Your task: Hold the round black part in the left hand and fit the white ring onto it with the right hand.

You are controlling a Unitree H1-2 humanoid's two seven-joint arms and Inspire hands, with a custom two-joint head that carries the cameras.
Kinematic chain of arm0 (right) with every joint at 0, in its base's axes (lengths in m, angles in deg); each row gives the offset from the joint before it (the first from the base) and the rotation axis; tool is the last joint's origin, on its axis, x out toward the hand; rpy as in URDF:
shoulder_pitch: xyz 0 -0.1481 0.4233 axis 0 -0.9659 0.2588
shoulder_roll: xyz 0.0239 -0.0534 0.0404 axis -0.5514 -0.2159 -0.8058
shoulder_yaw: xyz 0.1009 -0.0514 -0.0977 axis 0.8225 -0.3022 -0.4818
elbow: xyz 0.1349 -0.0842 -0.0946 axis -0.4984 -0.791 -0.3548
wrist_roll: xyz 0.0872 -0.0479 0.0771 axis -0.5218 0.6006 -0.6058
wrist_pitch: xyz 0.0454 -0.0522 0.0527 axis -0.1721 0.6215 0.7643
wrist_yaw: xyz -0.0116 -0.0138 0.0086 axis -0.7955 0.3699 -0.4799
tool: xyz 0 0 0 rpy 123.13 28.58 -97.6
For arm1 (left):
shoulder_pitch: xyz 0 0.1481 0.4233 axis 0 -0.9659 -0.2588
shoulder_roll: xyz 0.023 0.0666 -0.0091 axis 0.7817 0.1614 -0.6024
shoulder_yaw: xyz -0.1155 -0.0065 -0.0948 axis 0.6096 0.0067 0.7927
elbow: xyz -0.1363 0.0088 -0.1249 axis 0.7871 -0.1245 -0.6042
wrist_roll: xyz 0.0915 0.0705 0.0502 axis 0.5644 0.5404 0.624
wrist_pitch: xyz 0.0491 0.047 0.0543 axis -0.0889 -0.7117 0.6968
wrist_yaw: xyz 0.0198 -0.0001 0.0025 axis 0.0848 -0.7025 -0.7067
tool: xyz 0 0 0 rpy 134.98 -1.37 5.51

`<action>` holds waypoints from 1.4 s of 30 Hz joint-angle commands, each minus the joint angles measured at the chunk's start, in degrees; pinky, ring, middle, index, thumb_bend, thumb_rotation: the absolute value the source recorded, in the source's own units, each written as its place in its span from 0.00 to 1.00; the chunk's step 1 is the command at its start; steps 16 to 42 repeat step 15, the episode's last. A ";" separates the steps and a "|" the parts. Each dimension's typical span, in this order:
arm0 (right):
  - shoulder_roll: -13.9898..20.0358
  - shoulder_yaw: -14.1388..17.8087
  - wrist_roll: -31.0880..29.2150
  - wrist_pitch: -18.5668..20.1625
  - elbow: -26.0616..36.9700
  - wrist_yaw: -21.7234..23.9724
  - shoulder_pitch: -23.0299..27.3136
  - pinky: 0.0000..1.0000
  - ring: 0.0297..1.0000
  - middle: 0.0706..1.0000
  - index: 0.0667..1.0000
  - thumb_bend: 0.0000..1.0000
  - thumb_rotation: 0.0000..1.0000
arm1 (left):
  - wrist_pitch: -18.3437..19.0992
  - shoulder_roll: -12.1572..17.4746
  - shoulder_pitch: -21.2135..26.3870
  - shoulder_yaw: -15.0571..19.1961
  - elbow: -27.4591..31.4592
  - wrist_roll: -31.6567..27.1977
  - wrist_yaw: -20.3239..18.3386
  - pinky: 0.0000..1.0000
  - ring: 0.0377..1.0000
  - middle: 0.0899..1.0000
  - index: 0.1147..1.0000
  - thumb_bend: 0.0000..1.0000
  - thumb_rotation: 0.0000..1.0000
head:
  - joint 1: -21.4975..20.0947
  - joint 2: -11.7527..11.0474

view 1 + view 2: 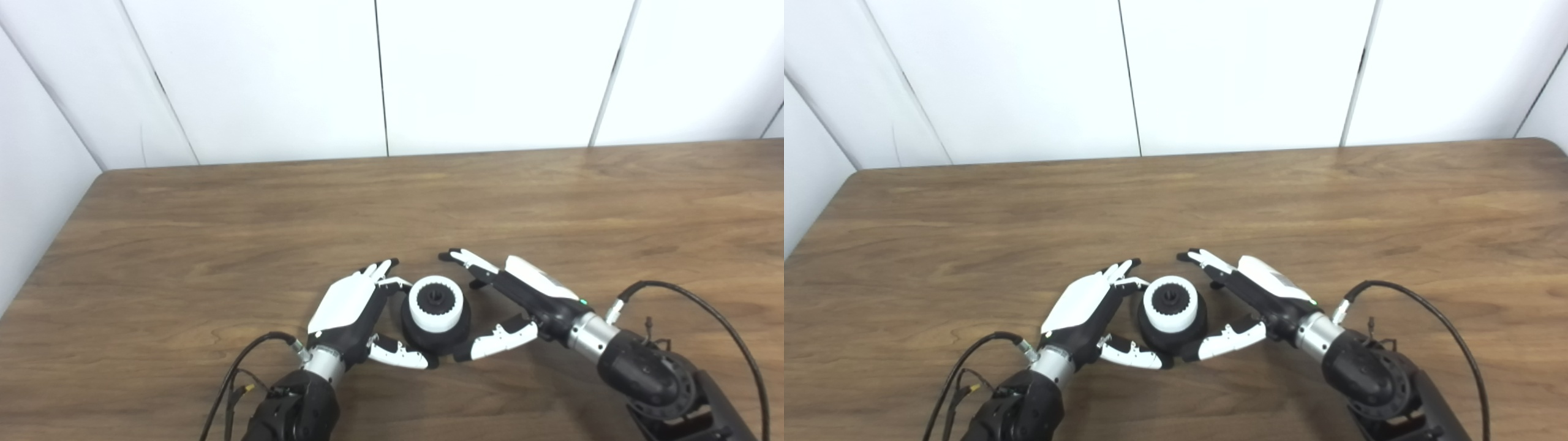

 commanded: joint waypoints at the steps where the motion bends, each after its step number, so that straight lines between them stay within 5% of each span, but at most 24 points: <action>1: 1.79 1.69 -1.19 0.28 0.99 0.29 -0.80 0.81 0.97 1.00 0.99 1.00 0.49 | 0.00 0.35 -0.48 -1.03 -0.54 0.85 -1.18 1.00 1.00 1.00 0.66 0.95 0.29 | 0.03 0.04; 15: 2.55 5.40 -3.51 -0.48 0.00 -2.13 -3.98 0.88 0.98 1.00 1.00 1.00 0.51 | -0.31 0.32 -0.41 -0.52 -0.57 0.28 -0.62 1.00 1.00 1.00 0.66 0.95 0.31 | -0.27 0.40; 42: 2.55 5.40 -3.51 -0.48 0.00 -2.13 -3.98 0.88 0.98 1.00 1.00 1.00 0.51 | -0.31 0.32 -0.41 -0.52 -0.57 0.28 -0.62 1.00 1.00 1.00 0.66 0.95 0.31 | -0.27 0.40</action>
